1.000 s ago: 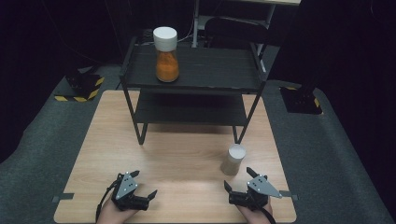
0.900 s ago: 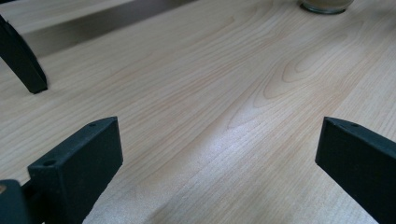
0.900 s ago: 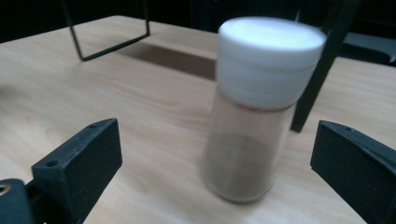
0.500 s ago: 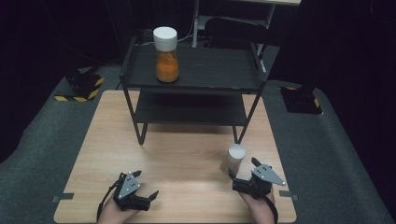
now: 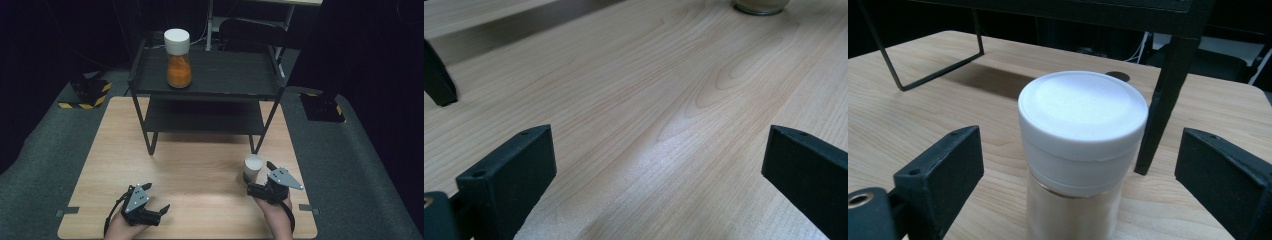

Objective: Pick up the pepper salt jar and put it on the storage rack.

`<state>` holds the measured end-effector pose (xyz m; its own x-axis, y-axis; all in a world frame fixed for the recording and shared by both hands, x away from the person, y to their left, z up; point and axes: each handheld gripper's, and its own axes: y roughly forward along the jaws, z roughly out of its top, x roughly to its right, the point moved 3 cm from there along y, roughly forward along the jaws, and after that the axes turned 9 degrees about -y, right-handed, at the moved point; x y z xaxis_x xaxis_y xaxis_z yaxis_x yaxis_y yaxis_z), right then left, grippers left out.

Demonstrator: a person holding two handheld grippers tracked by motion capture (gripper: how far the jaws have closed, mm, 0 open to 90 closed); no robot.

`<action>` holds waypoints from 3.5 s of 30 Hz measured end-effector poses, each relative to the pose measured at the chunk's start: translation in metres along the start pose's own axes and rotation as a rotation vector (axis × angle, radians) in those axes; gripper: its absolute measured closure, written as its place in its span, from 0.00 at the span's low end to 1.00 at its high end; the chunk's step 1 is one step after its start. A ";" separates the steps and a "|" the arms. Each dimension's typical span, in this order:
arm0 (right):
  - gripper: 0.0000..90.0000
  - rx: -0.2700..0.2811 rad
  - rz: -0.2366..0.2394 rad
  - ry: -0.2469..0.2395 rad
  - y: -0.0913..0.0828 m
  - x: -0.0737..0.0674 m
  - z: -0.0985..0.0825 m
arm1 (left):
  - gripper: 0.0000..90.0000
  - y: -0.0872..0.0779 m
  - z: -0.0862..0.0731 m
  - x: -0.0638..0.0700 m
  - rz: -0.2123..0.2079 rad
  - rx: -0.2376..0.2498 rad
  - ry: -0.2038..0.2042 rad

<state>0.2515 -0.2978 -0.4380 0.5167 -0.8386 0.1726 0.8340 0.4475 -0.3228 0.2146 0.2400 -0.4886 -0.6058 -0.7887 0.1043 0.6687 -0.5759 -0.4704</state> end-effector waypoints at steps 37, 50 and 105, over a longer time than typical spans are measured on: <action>0.37 0.096 0.024 0.032 0.020 0.005 -0.025 | 0.02 0.002 0.001 0.007 0.024 -0.005 0.014; 0.37 0.071 0.015 0.030 0.018 0.005 -0.017 | 0.02 0.002 0.001 0.006 0.023 -0.008 0.012; 0.37 0.254 0.075 -0.045 -0.055 -0.001 0.132 | 0.02 0.002 0.004 0.000 -0.018 -0.037 0.029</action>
<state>0.2304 -0.2811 -0.2978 0.5823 -0.7880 0.1998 0.8119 0.5762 -0.0937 0.2176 0.2380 -0.4856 -0.6302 -0.7715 0.0876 0.6417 -0.5810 -0.5006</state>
